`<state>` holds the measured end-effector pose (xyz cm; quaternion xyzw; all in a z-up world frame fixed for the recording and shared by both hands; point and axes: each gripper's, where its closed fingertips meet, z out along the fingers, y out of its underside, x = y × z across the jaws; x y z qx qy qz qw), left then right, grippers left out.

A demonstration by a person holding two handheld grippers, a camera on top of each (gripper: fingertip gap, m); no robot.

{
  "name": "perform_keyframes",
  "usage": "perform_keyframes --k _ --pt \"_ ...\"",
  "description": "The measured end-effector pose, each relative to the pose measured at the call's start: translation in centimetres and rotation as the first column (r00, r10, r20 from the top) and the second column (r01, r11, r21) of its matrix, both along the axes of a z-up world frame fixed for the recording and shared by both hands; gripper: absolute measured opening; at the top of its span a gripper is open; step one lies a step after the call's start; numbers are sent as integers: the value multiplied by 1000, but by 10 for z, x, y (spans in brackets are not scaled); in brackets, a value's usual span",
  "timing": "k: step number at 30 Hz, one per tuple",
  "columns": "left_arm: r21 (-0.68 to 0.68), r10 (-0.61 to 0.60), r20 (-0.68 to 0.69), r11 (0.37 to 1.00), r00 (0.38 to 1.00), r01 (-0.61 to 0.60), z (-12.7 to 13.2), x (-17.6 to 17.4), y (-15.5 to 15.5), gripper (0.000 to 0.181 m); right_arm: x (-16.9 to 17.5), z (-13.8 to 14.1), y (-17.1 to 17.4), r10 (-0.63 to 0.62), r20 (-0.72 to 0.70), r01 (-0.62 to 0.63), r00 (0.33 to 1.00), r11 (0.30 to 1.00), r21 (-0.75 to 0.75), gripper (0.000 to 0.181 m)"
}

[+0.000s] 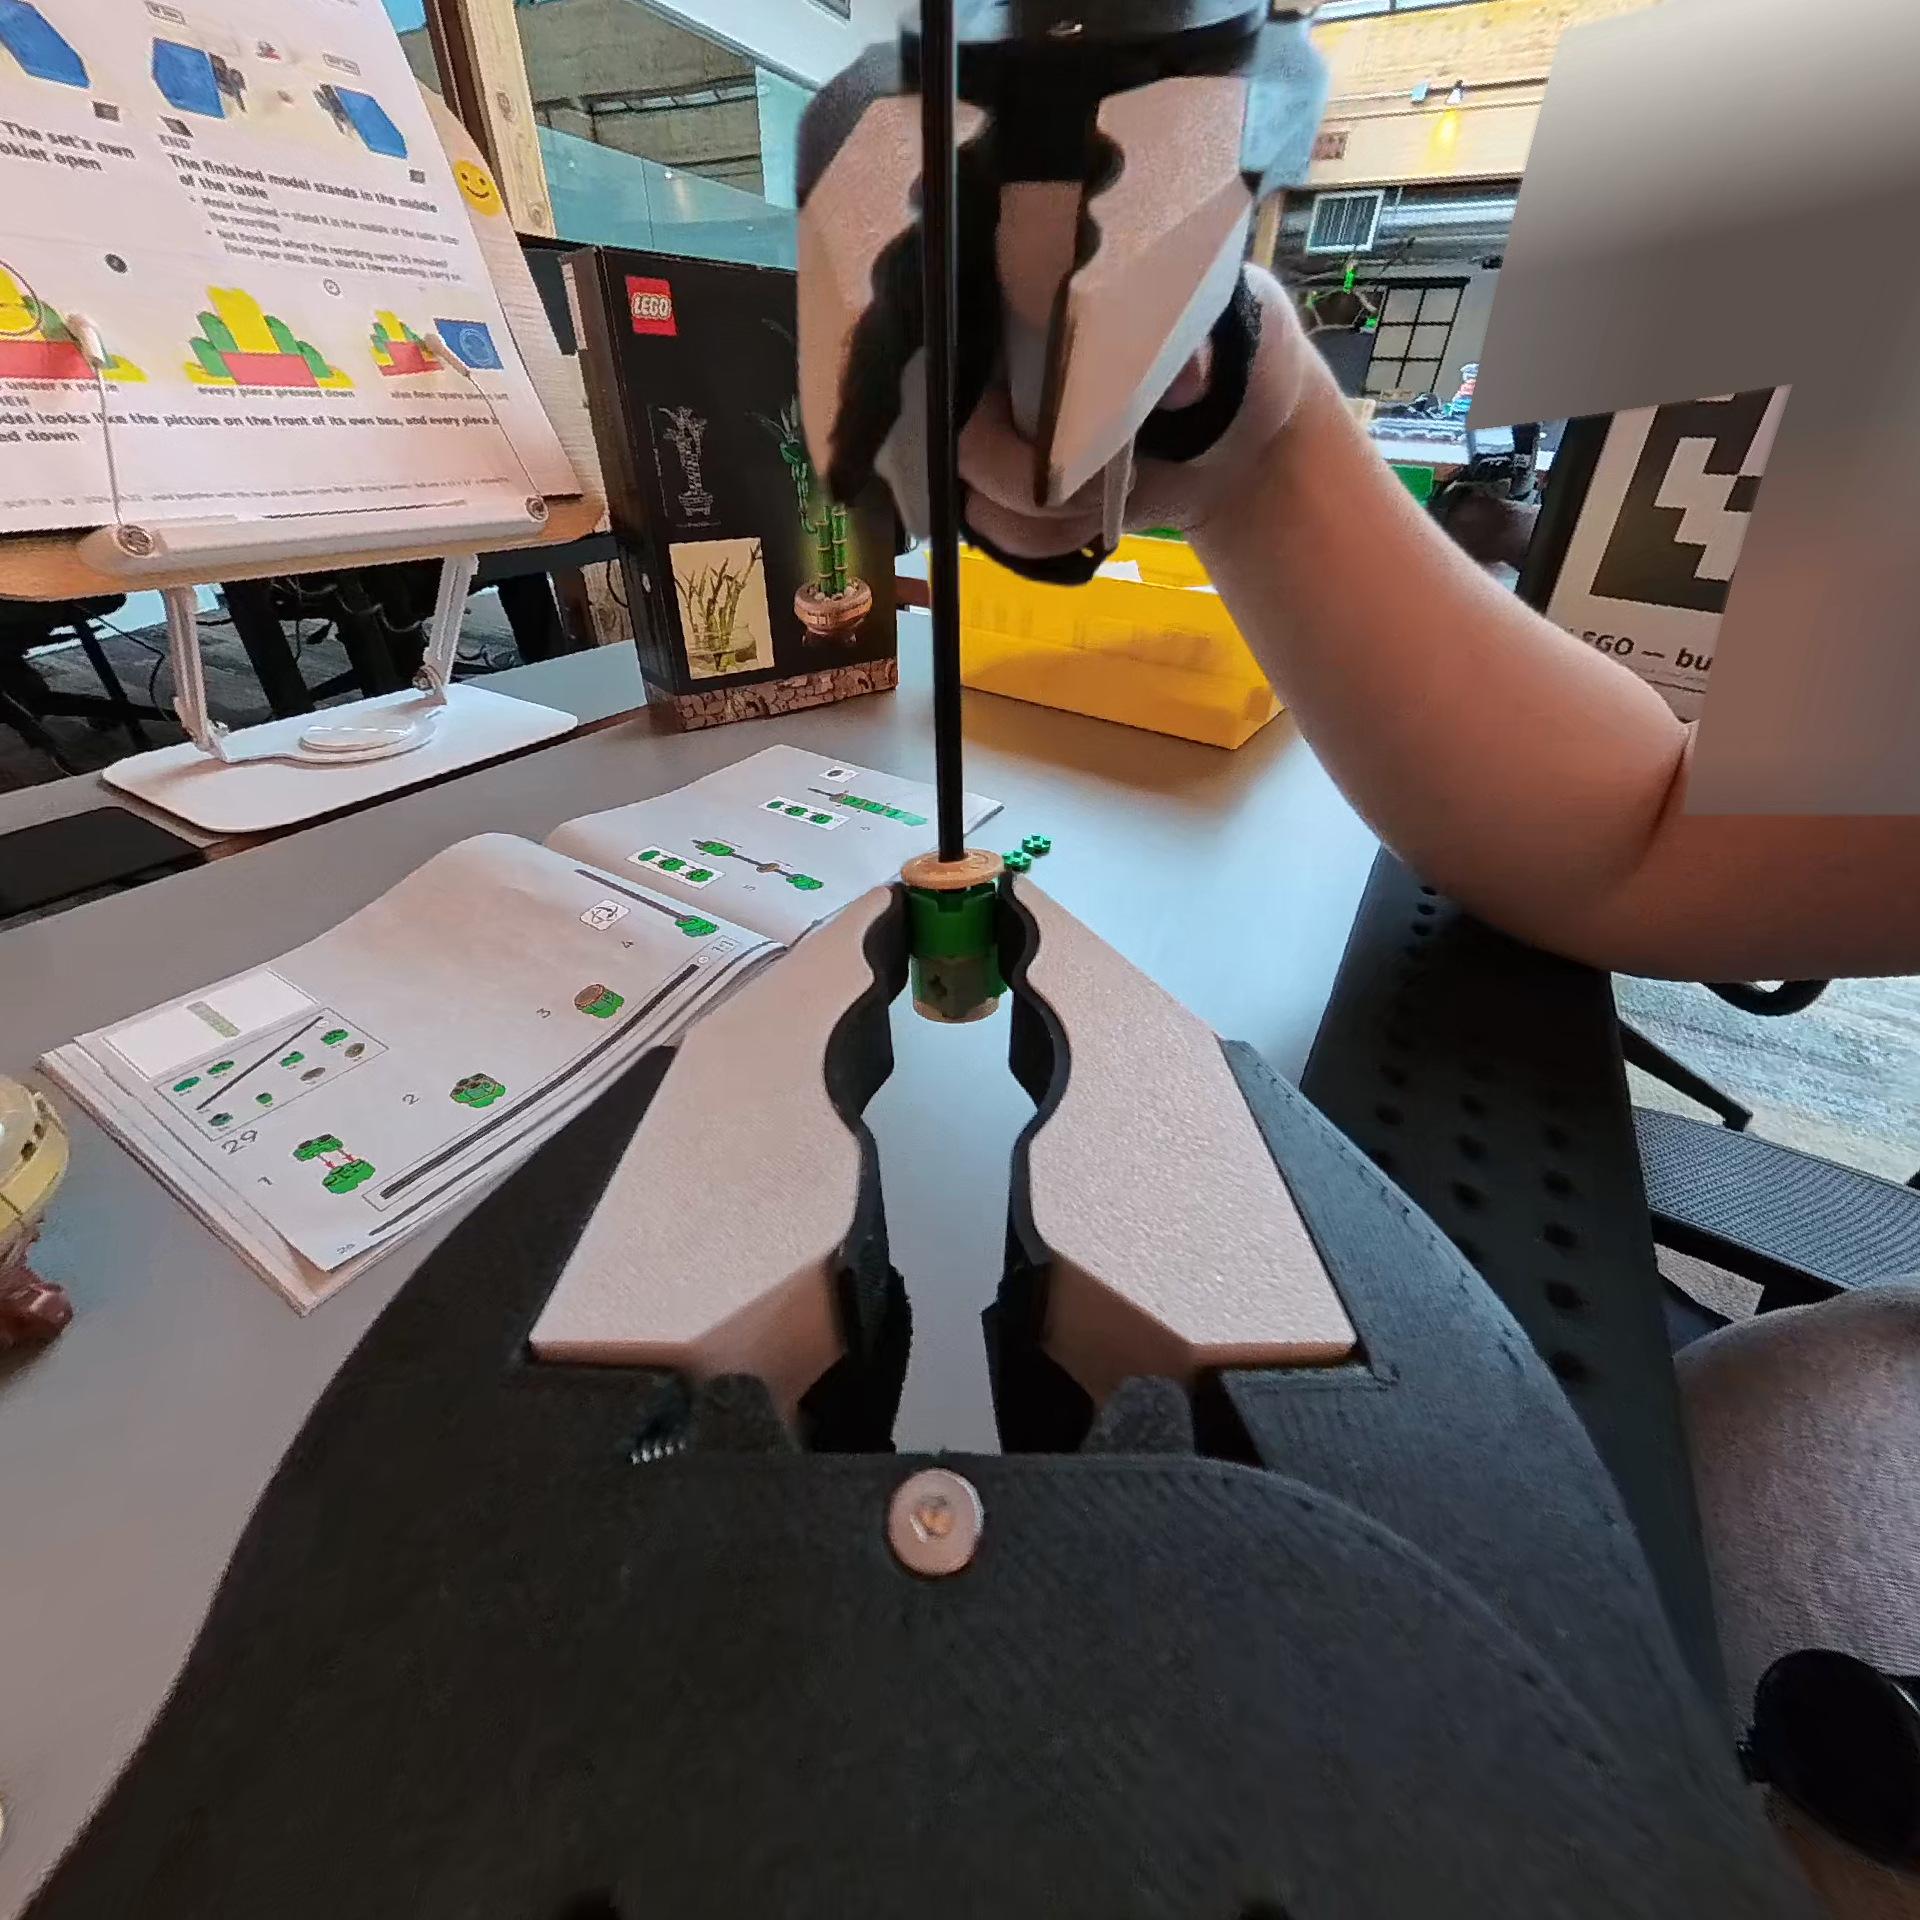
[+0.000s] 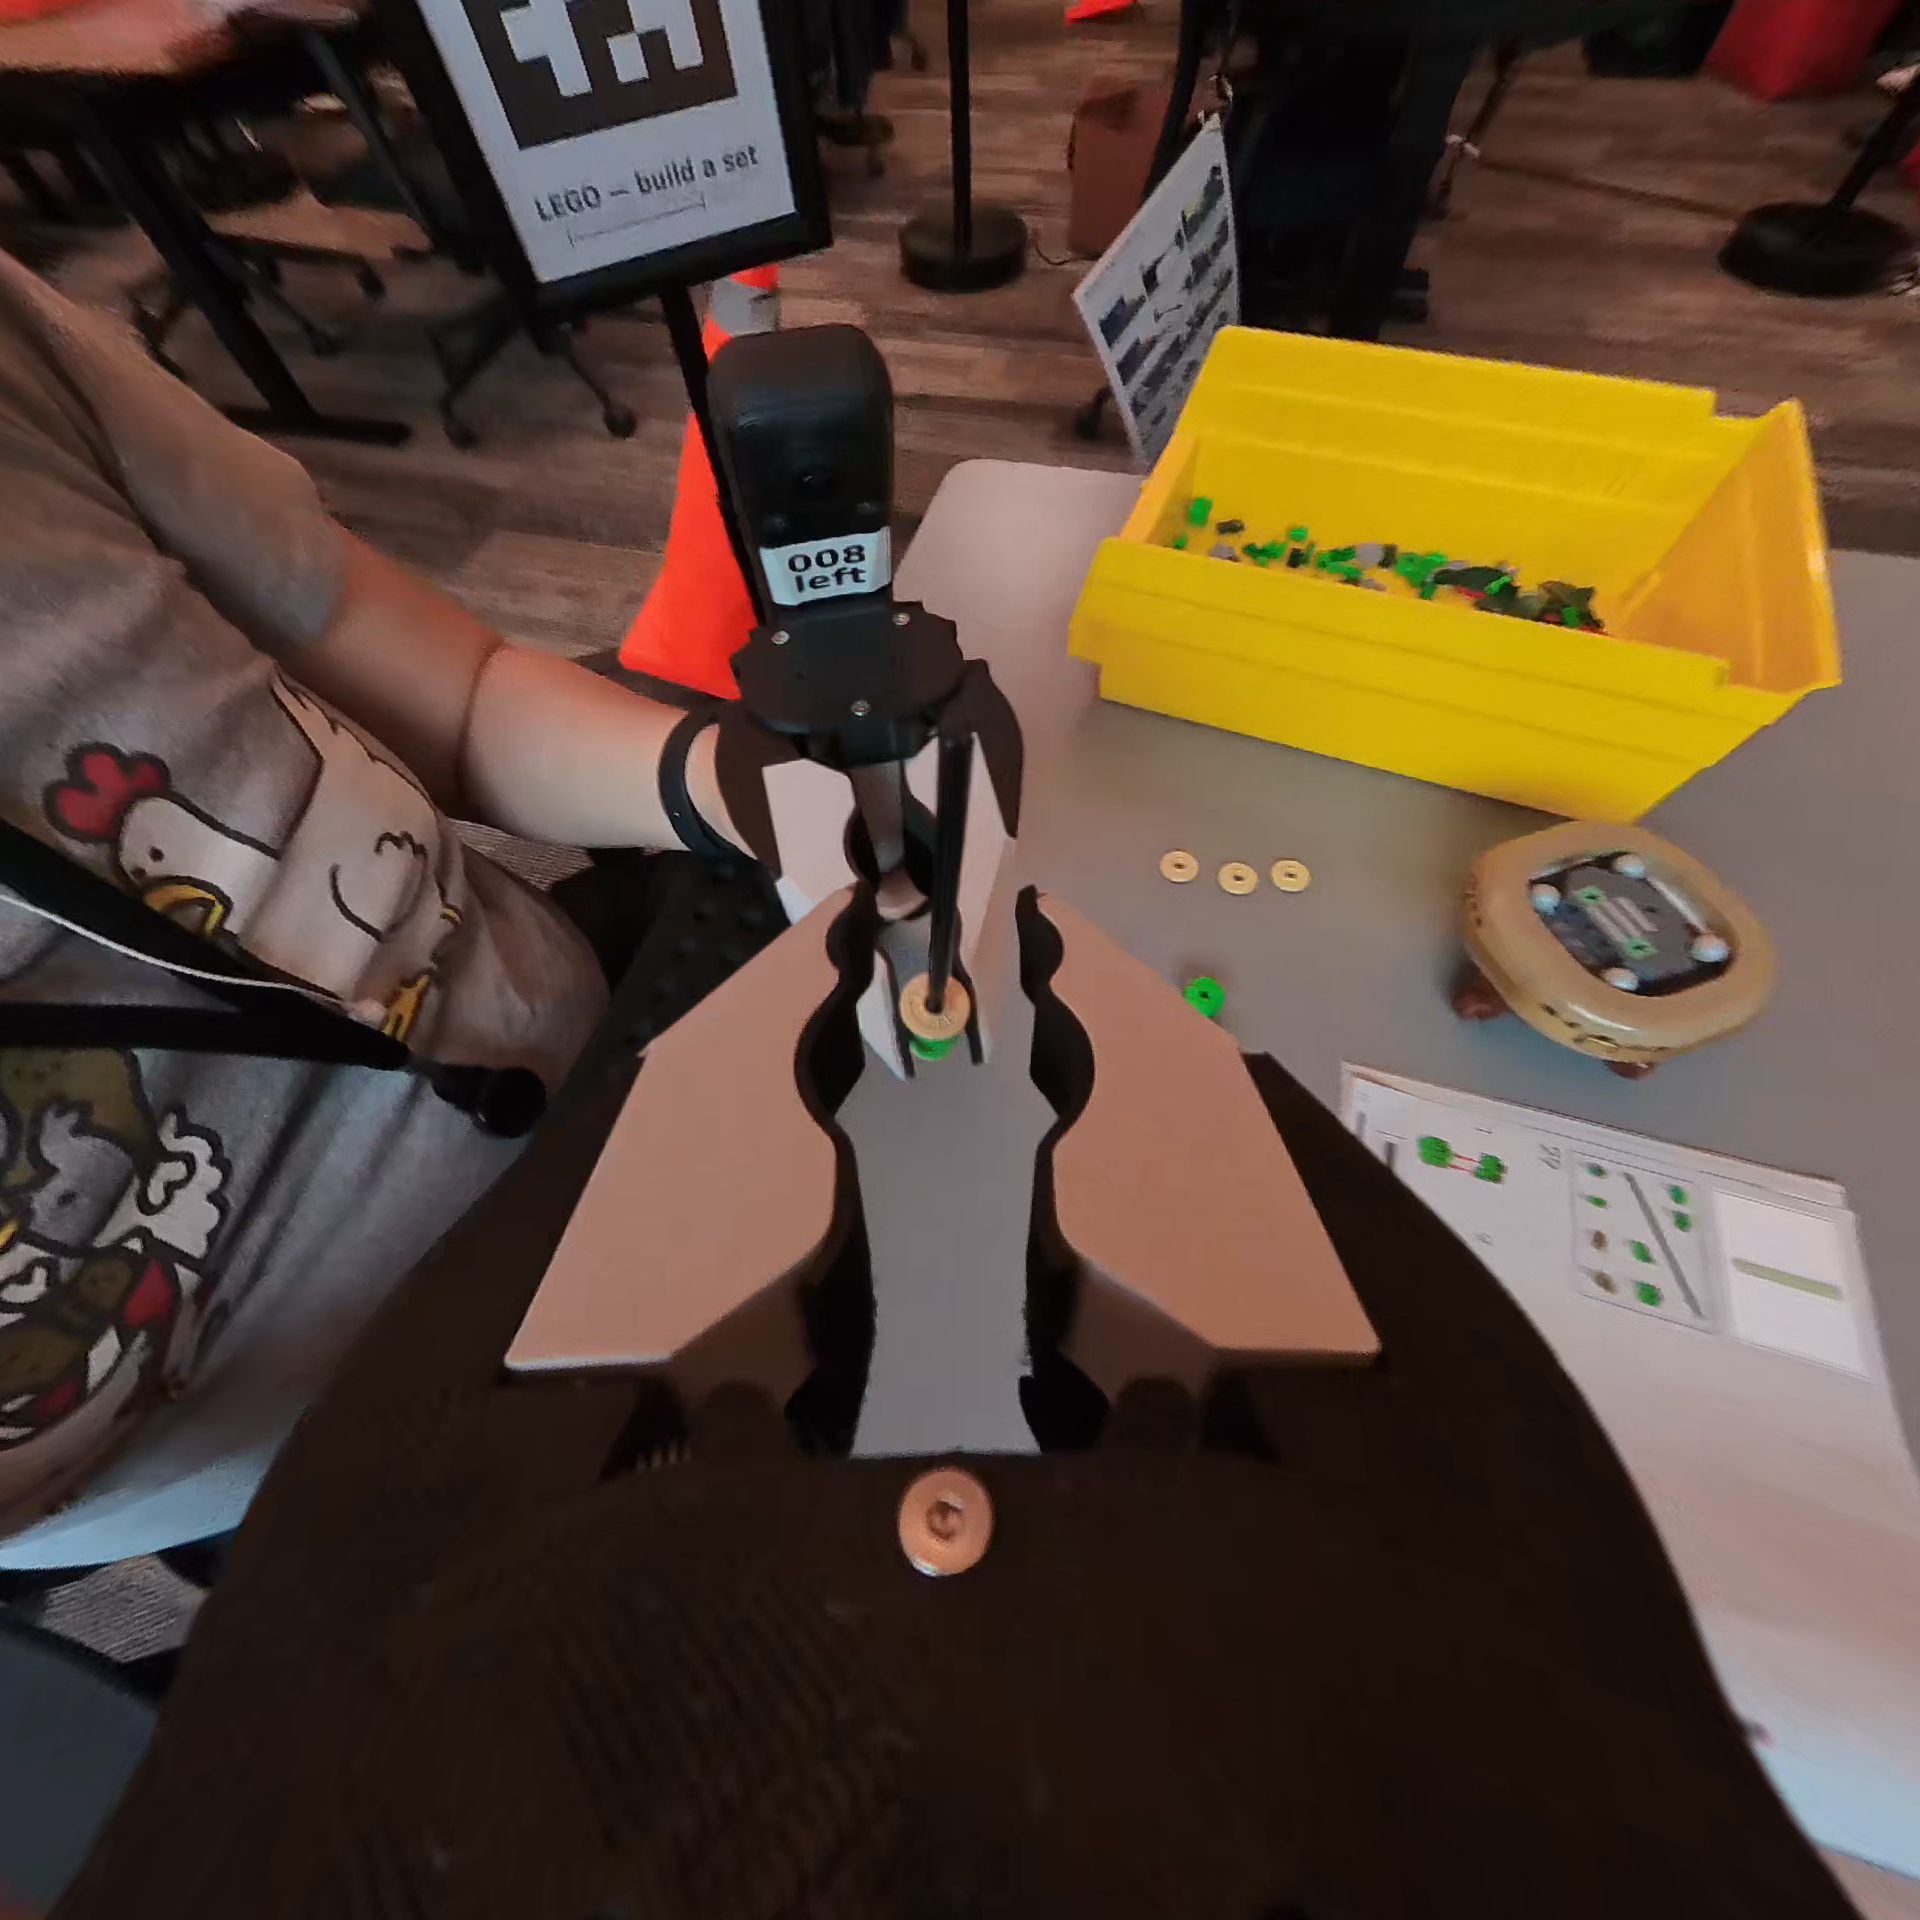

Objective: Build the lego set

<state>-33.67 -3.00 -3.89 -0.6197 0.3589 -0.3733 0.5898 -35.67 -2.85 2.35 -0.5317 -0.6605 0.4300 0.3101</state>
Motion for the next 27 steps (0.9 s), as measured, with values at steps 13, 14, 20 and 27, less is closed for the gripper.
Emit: perform_keyframes --k 13,14,20,27 --pt "-64 6 108 998 994 1 9 -5 7 30 -11 -2 2 22 -30 -25 999 994 -107 2" --pt "-73 6 112 997 994 2 8 -5 7 32 -11 -2 3 14 -25 -17 1000 993 -117 2" --pt "-162 -65 168 982 984 93 7 -2 4 33 -13 -3 8 -12 -24 8 1000 990 -144 2" --pt "-161 -87 161 980 983 113 5 0 1 25 -11 8 11 -31 -67 16 997 977 -211 2"
